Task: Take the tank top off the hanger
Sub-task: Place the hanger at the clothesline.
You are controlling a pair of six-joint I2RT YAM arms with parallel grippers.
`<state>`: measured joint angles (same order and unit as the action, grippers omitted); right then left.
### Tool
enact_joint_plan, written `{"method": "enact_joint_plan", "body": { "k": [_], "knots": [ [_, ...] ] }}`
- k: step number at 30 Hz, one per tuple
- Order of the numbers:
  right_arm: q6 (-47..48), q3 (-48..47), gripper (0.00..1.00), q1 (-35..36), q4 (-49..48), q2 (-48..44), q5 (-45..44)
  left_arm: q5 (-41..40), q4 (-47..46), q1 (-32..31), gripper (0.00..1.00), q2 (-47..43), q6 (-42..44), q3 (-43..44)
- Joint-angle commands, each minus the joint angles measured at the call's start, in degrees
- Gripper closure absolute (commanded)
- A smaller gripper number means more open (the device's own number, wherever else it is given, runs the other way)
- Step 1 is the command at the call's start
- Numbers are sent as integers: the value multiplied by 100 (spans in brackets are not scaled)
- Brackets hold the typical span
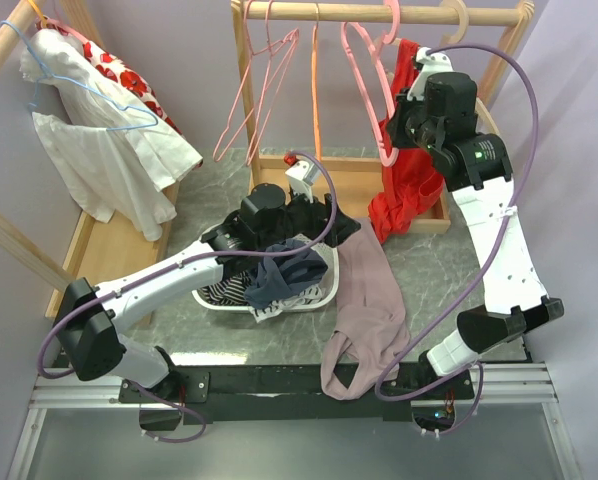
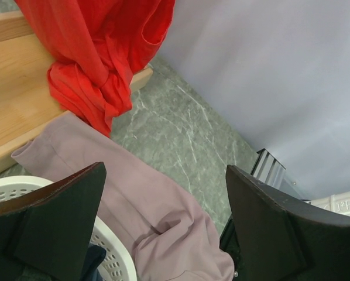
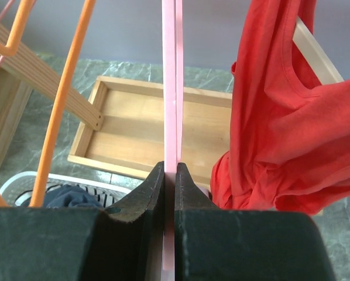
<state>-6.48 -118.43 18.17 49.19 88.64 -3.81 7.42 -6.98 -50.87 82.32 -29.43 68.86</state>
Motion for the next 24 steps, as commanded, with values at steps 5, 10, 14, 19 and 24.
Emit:
{"method": "enact_joint_plan", "body": {
  "k": [5, 10, 14, 19, 24],
  "knots": [
    [42, 48, 100, 63, -384, 39, 39, -100, 65, -28, 9, -129, 218, 224],
    [6, 241, 100, 55, -471, -22, 179, -171, 39, -19, 6, -217, 289, 172],
    [33, 610, 100, 55, -682, -241, 249, -118, -22, -19, 3, -243, 368, 119],
    [24, 980, 92, 55, -1008, -497, 276, -74, -31, -19, 1, -252, 403, 110],
    [24, 910, 74, 55, -920, -471, 355, -74, -31, -19, 1, -252, 315, 110]
  ]
}}
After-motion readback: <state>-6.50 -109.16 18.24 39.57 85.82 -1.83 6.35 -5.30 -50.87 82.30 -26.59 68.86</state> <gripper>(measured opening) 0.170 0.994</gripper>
